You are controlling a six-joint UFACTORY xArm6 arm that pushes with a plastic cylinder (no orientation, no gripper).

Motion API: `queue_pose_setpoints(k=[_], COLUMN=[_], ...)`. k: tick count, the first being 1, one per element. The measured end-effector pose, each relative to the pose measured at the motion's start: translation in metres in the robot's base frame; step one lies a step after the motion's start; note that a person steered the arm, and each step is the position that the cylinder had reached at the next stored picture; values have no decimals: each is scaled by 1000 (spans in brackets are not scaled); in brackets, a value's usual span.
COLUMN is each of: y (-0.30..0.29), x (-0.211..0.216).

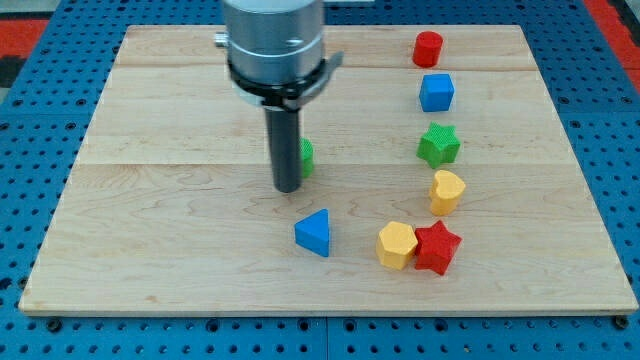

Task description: Push the green circle to the bottom left of the blue cube

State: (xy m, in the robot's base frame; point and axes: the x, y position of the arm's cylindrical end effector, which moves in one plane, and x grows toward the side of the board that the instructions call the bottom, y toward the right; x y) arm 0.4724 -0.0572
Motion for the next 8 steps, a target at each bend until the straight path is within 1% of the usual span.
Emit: queue_pose_setpoints(k=[1, 2, 4, 5, 6, 7, 8], y=[-37, 9, 82, 108, 40, 61, 93], x=[-8, -15, -83, -88, -92, -118, -129])
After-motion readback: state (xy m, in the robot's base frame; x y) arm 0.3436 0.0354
